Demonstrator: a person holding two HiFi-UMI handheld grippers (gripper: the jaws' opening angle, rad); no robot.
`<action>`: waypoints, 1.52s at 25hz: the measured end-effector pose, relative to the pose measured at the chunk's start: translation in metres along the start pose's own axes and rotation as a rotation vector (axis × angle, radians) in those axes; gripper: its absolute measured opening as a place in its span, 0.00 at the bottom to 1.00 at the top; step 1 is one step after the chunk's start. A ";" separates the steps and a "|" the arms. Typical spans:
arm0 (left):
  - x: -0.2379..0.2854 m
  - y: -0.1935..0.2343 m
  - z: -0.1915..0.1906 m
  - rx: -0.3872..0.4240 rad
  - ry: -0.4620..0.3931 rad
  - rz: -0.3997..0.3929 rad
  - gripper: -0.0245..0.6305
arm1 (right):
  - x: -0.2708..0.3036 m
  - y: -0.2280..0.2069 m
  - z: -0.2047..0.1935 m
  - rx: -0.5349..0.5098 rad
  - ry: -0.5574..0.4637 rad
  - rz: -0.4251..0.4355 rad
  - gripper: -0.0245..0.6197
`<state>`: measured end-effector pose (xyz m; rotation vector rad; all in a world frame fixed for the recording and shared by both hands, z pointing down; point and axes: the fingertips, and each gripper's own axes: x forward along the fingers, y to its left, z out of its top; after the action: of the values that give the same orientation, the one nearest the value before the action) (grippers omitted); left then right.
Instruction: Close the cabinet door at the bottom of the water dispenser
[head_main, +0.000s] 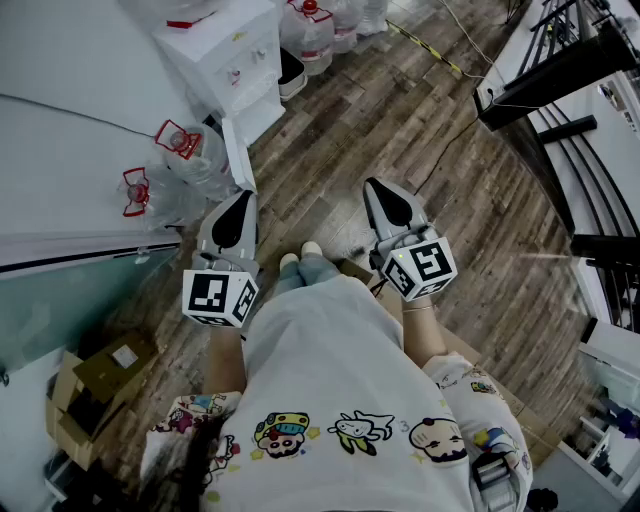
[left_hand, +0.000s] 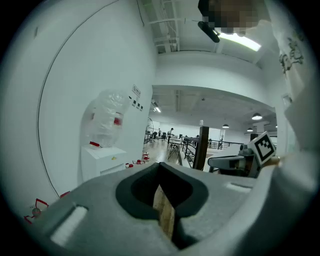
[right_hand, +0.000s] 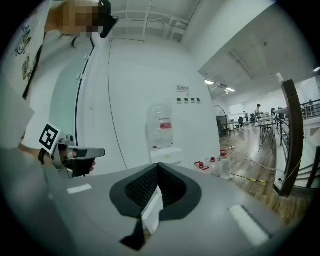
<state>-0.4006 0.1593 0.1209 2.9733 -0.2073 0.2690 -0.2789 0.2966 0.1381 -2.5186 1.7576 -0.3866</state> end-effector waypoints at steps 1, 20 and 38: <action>0.003 -0.001 0.000 0.004 0.002 -0.001 0.04 | 0.000 -0.003 0.001 -0.003 -0.003 -0.003 0.05; 0.042 -0.019 0.017 -0.009 -0.045 -0.006 0.13 | -0.016 -0.050 0.021 -0.003 -0.055 -0.010 0.14; 0.151 0.041 0.022 -0.047 -0.024 -0.018 0.25 | 0.072 -0.118 0.032 0.023 -0.040 -0.034 0.21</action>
<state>-0.2558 0.0969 0.1335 2.9312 -0.1873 0.2239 -0.1395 0.2679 0.1407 -2.5257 1.6882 -0.3536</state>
